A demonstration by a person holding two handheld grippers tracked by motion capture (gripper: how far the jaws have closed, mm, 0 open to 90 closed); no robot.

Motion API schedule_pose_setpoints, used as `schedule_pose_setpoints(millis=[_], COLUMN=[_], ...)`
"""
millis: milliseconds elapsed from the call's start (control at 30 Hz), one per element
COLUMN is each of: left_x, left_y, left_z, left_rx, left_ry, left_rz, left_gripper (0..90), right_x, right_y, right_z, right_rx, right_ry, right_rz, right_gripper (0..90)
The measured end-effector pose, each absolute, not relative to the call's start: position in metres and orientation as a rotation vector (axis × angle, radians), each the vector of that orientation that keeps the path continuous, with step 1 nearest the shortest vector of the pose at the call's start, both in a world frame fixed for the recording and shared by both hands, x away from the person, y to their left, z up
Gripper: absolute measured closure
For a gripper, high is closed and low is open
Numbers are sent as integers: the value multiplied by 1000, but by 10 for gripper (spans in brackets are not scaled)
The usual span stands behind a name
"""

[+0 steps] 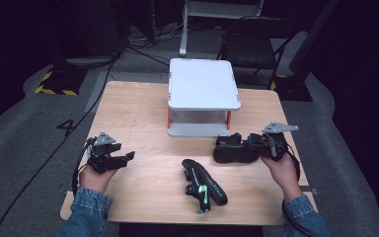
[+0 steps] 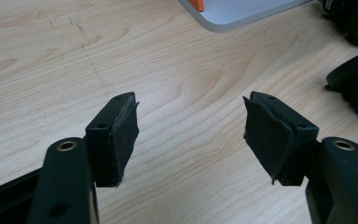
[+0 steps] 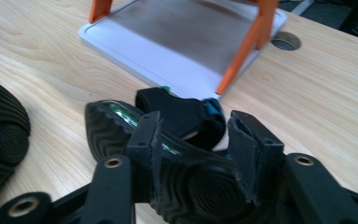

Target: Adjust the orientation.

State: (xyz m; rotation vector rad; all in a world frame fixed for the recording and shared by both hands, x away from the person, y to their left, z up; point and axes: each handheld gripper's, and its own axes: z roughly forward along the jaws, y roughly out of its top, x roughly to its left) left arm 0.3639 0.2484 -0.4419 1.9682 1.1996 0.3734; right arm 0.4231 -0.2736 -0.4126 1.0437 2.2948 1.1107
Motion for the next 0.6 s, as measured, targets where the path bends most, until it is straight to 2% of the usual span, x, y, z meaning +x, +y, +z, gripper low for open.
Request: schedule_pose_setpoints(millis=[100,133,167,300,433,600], left_x=[362,360,360,355,353,354], left_y=[250,251,251,254,257,256], left_z=[-443,-443,-443,-446,-447,-448], left_rx=[1960,1972,1972,1960,1959,1956], left_ry=[1208,1211,1211,1221,1227,1230], left_rz=[369,373,373,372,370,361], left_gripper=[350,350,350,350,350,350], right_x=[425,428,428,438,442,441], right_y=[-268,-261,-261,-246,-238,-238], right_z=[-414,-416,-416,-424,-433,-432], right_rx=[1032,1011,1011,995,989,997], right_ry=[2302,2310,2310,2339,2384,2398], right_rz=[1107,1089,1089,1046,981,986], right_gripper=[601,663,663,755,805,809])
